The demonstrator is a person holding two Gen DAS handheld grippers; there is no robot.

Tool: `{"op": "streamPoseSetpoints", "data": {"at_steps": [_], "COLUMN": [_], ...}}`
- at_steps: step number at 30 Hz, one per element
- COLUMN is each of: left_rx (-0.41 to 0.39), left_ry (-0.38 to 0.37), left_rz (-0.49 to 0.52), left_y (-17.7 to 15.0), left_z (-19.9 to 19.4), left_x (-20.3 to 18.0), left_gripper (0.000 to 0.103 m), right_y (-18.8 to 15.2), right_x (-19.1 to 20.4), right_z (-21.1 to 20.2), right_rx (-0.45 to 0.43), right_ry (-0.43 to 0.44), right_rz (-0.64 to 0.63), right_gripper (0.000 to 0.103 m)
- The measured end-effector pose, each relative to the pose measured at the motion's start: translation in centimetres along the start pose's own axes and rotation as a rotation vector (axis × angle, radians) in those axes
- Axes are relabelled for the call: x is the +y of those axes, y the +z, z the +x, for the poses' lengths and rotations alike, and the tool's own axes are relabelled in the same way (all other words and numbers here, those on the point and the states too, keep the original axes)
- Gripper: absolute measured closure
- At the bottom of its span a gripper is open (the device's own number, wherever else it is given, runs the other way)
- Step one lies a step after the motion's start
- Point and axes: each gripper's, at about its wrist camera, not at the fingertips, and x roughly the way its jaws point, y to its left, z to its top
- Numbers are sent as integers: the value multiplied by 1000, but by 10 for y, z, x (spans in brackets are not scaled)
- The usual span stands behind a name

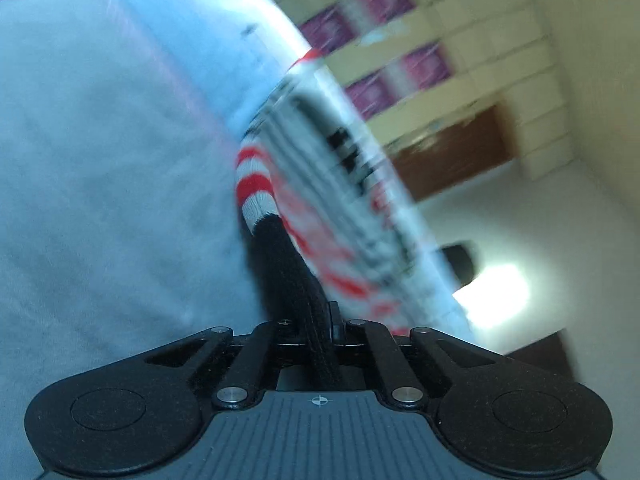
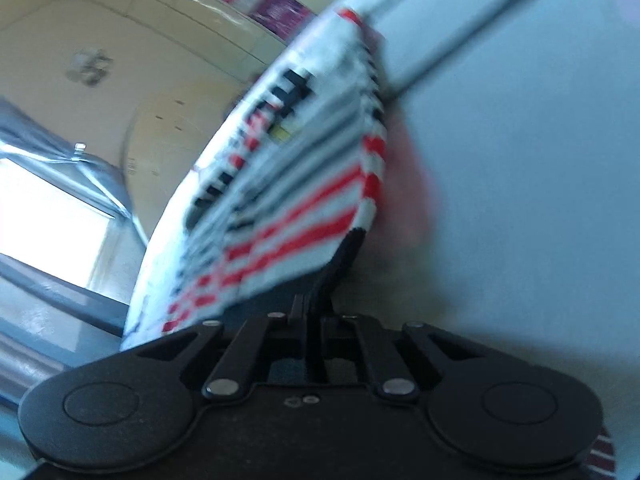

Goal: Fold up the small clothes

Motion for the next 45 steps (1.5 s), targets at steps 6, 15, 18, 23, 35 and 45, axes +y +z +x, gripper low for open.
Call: {"op": "streamPoseSetpoints", "data": {"at_steps": [6, 15, 18, 23, 35, 45], "left_rx": [13, 11, 6, -23, -165, -153], "left_ry": [98, 152, 153, 133, -82, -101], "left_rz": [41, 52, 53, 59, 221, 266], "left_y": [7, 4, 2, -1, 89, 168], "left_z": [-7, 8, 11, -5, 1, 67], "left_x": [3, 4, 3, 7, -82, -116], "left_gripper": [100, 99, 99, 99, 99, 99], "right_y": [2, -8, -8, -7, 66, 155], "right_x": [0, -27, -24, -12, 84, 109], "right_z": [-19, -3, 0, 0, -28, 16], "right_rx": [-23, 12, 7, -17, -228, -298], "right_ry": [-7, -45, -46, -74, -54, -95], "right_rz": [-44, 54, 58, -1, -329, -373], "right_gripper": [97, 97, 97, 97, 97, 97]}}
